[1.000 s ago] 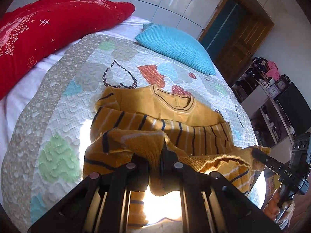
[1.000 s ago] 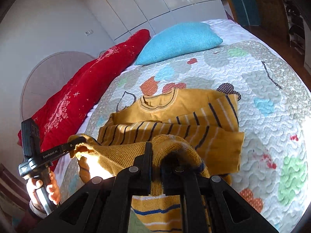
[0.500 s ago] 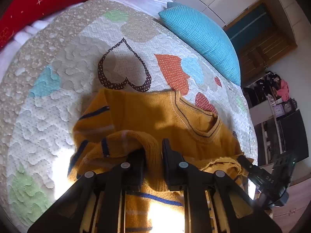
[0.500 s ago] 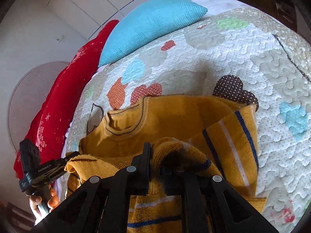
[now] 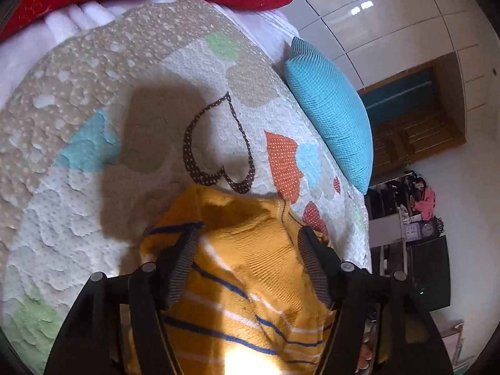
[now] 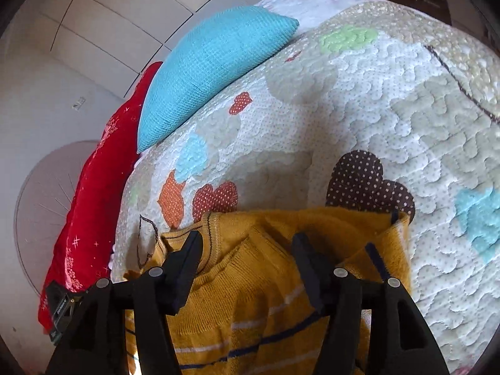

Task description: Fold small clothes

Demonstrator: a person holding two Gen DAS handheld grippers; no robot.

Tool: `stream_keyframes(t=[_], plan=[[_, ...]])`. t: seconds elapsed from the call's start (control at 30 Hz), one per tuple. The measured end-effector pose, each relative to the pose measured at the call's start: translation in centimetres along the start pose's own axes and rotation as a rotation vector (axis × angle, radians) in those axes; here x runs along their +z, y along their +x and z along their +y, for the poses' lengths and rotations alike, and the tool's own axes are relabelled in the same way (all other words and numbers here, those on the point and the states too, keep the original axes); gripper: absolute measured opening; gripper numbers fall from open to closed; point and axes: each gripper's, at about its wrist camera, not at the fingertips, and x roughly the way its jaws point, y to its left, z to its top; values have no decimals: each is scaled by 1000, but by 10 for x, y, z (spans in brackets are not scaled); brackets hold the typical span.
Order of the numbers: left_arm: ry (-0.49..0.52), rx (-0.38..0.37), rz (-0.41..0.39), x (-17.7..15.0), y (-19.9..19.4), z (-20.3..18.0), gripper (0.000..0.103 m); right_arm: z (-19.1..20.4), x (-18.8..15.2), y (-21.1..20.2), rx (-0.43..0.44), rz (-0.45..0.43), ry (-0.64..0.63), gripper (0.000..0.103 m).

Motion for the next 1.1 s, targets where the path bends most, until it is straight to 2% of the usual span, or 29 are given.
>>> stream_keyframes(t=[0.17,0.3,0.43,0.5,0.6,0.73,0.83,0.87,0.93,0.97,1.03,1.1], plan=[[148,147,-26,-18,-32,3,66,37,-15,-20,-25,-16,-142,65],[311,299,-42,-63,-56,9,66,76,-40,-25,12,-2,-227,64],[416,428,-64,-105,-63,30,66,136,-79,-2,23,83,-421,44],[434,472,-84,-114,-61,40,66,166,-100,19,7,120,-517,41],[411,446,-102,-117,-61,54,67,200,-125,58,-9,172,-591,40],[389,387,-153,-117,-65,69,73,237,-147,121,-112,221,-723,39],[388,374,-175,-118,-63,71,75,257,-154,162,-184,246,-782,41],[391,373,-180,-119,-62,71,76,262,-154,170,-205,226,-799,41],[394,371,-184,-120,-60,72,78,270,-155,183,-236,221,-811,54],[391,365,-184,-120,-59,73,79,273,-155,185,-247,213,-811,57],[383,349,-181,-119,-59,76,81,279,-153,180,-251,199,-808,57],[379,337,-182,-119,-60,78,81,279,-146,156,-204,158,-787,56]])
